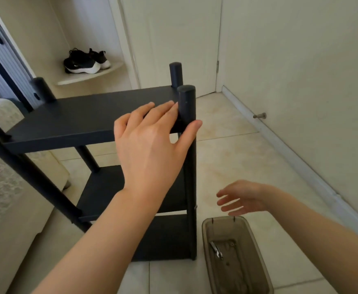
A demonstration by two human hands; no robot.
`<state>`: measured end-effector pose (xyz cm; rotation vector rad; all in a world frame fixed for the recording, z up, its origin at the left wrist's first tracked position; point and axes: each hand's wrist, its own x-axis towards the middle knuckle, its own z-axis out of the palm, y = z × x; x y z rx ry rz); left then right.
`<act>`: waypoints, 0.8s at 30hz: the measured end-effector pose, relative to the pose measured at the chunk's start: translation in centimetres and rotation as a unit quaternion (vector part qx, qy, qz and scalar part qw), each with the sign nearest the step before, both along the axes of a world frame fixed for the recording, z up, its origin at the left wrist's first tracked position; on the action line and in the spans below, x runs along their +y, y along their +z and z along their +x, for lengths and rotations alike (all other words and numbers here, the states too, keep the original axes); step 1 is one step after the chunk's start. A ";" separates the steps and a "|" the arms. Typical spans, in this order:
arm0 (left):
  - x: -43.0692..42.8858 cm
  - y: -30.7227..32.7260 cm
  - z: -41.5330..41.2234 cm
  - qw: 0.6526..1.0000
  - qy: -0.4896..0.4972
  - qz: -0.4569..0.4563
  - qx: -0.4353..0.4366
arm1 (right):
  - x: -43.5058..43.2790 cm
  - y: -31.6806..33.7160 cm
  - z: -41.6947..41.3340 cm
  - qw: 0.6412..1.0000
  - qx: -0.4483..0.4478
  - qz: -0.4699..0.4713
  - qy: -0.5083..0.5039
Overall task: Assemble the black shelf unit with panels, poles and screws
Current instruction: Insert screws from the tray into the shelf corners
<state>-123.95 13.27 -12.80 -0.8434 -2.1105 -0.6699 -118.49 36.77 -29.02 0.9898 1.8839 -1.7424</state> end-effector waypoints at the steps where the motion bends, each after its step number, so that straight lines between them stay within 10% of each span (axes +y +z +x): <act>1: 0.1 0.0 0.1 1.000 -0.001 0.002 0.000 | -0.1 -1.6 0.2 1.000 -0.012 -0.002 -0.003; 24: 0.7 -0.6 0.5 1.000 0.020 0.010 0.011 | -2.1 -23.4 1.4 0.872 -0.148 0.382 0.266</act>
